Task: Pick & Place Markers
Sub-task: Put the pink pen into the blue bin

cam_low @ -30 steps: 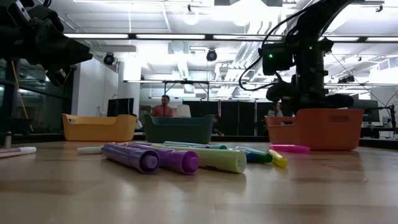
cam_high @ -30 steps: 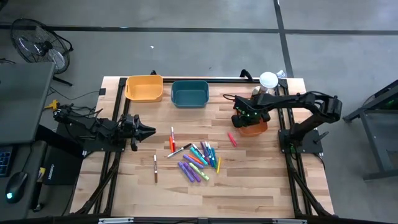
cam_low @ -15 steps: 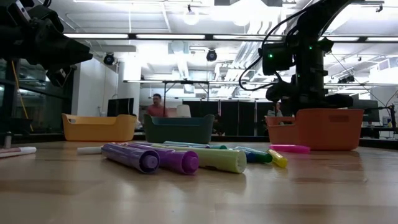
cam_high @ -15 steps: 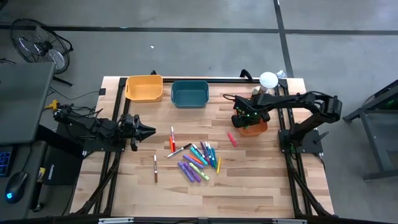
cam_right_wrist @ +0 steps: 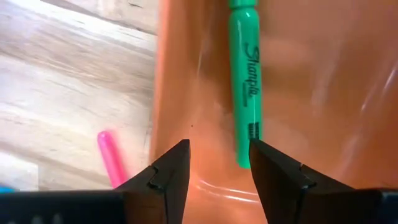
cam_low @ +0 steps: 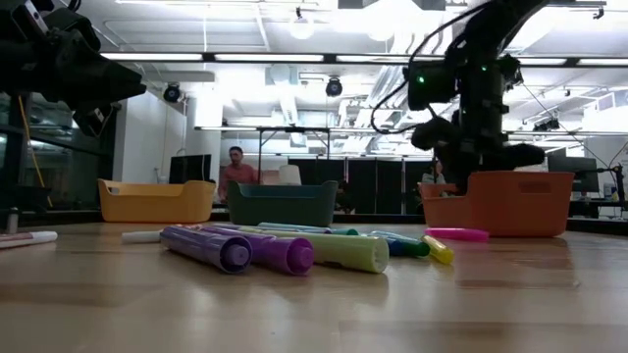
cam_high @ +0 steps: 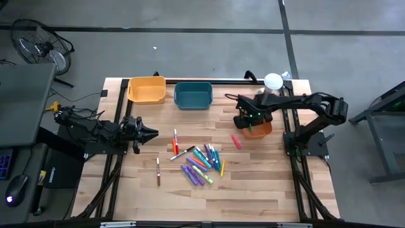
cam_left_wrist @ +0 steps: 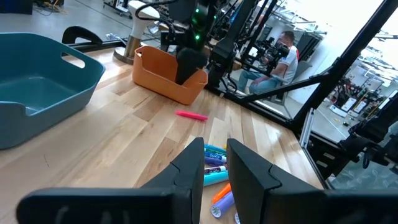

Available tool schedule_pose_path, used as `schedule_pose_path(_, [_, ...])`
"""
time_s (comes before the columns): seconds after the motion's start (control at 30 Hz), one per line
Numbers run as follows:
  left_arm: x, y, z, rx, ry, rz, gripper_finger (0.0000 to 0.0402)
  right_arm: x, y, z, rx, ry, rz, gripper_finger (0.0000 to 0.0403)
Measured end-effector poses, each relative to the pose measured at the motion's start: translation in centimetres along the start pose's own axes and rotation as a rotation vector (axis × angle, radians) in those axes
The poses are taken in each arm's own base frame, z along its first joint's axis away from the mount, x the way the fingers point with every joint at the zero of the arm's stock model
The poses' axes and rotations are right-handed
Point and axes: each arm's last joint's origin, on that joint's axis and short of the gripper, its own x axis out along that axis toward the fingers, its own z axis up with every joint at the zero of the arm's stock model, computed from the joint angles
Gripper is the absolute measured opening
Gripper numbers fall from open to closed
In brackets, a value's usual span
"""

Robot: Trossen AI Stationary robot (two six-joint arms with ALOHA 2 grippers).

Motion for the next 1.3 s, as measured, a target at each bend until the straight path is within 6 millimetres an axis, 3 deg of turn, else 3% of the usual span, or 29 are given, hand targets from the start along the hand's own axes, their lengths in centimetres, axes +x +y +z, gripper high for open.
schedule_pose_path(0.3, [0.0, 0.0, 0.0, 0.000, 0.000, 0.000, 0.0067, -3.4, 1.9, 0.1, -0.070, -0.027, -0.039, 0.0154])
schedule_pose_path(0.6, [0.0, 0.0, 0.0, 0.000, 0.000, 0.000, 0.0067, -5.8, 4.4, -1.8, -0.138, -0.032, -0.009, 0.0154])
schedule_pose_path(1.07, [0.0, 0.0, 0.0, 0.000, 0.000, 0.000, 0.0067, -5.7, 7.4, -7.6, -0.165, 0.013, 0.058, 0.0154])
schedule_pose_path(1.3, [0.0, 0.0, 0.0, 0.000, 0.000, 0.000, 0.0067, -3.5, 8.3, -9.8, -0.168, 0.064, -0.002, 0.0154])
